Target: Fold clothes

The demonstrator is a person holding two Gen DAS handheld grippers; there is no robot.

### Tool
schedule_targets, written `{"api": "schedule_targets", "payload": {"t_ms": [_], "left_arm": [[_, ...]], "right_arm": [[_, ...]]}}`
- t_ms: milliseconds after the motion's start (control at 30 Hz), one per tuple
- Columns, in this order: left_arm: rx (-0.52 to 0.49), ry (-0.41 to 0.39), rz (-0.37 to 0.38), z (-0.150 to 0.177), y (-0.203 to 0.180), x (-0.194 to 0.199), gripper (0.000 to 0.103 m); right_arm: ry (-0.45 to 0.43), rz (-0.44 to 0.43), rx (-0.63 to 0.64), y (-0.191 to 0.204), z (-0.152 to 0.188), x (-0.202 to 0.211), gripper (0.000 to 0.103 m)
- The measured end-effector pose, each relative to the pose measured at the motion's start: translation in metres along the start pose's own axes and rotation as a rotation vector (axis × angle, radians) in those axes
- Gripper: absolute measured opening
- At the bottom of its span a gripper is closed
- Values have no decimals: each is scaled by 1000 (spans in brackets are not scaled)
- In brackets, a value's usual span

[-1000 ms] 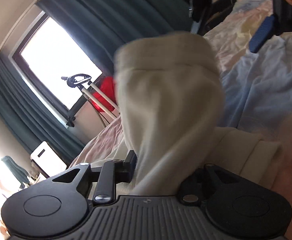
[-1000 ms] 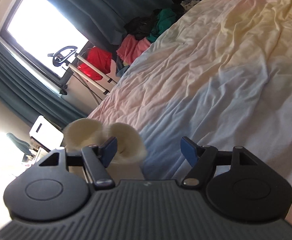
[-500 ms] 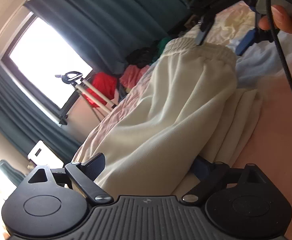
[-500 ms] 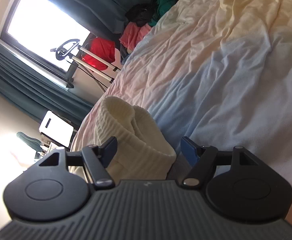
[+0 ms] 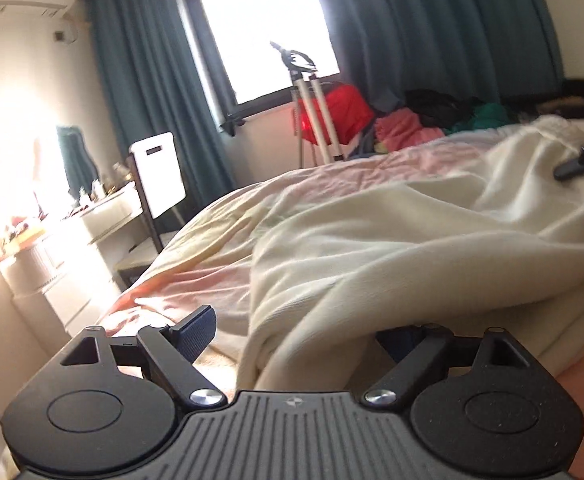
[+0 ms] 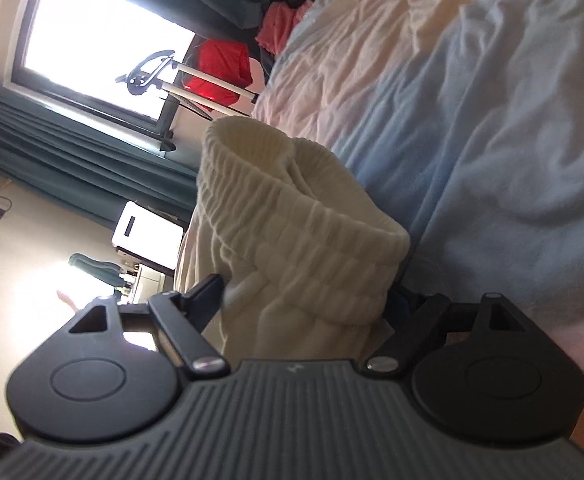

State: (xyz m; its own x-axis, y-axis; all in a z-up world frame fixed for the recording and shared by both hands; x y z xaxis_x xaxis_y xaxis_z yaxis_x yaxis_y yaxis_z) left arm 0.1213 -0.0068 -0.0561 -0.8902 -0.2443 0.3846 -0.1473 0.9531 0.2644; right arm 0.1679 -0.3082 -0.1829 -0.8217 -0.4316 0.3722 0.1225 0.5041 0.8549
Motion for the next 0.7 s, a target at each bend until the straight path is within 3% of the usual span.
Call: {"api": "schedule_targets", "payload": {"t_ms": [133,333,467,600,700], "left_arm": [[256,54,-20,5,43,16,88],[493,174,-50,36,75,29,88],[524,198,-49,43,79,31,88],[582,215,-57,48,85,31,91],[635,243,-68,53,94,26,92]], "right_arm": [[3,-2,72,9,4,4,84],[46,67,146,2,13,1,85],[88,68,115,-9,20,-7,91],[140,-5,69,-7,22,-11,94],[130,-77,101,10,21,-4,93]]}}
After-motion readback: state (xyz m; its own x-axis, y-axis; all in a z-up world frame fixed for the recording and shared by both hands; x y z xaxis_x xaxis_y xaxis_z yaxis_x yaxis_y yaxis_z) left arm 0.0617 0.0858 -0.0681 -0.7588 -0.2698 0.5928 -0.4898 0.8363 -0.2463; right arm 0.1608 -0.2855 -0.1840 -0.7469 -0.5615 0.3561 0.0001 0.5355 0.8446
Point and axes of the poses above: each gripper's, at about its wrist camera, not at the fingertips, and x roughly against the way its jaws point, y to its left, z to its underside, the point moved 6 cm from there along -x, roughly the way its jaws point, and after that the axes turned 2 degrees about -z, right-handed, at the moved point
